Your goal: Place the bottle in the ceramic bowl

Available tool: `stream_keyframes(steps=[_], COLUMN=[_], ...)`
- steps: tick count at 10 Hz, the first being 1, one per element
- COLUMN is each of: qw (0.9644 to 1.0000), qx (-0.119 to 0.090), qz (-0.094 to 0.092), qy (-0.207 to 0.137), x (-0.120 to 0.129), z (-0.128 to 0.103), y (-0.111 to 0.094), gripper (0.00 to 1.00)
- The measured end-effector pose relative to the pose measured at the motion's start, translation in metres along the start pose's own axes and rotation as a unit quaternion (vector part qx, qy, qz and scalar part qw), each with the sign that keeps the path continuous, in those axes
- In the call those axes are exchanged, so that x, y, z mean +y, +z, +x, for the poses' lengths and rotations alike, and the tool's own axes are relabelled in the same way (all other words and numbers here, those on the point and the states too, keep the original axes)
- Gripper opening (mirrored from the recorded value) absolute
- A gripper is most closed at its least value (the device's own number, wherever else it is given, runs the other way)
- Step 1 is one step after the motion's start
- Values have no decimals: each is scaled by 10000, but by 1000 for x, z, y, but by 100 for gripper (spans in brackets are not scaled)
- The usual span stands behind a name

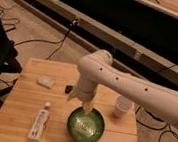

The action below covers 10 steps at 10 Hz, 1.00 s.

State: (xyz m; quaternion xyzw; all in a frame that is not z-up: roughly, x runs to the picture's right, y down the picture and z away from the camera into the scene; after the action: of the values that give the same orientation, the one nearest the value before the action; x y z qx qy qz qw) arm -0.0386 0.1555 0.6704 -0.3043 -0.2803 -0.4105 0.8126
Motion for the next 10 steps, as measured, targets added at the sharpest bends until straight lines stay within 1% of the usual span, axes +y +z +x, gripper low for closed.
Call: stream_keyframes(steps=[2, 3, 4, 5, 6, 7, 9, 10], qw=[9991, 9973, 9947, 9908, 9869, 9805, 9733, 9728], qx=[-167, -216, -246, -299, -372, -523, -640, -655], qz=[114, 246, 381, 526, 641, 746, 828, 838], qy=[-373, -663, -928, -1214, -1435, -1743, -2042, -2059], x=[-36, -60, -79, -99, -113, -125, -127, -127], z=[-14, -25, -35, -49, -62, -80, -91, -92], y=[21, 31, 37, 42, 45, 48, 43, 43], gripper=[65, 65, 65, 65, 65, 65, 65, 65])
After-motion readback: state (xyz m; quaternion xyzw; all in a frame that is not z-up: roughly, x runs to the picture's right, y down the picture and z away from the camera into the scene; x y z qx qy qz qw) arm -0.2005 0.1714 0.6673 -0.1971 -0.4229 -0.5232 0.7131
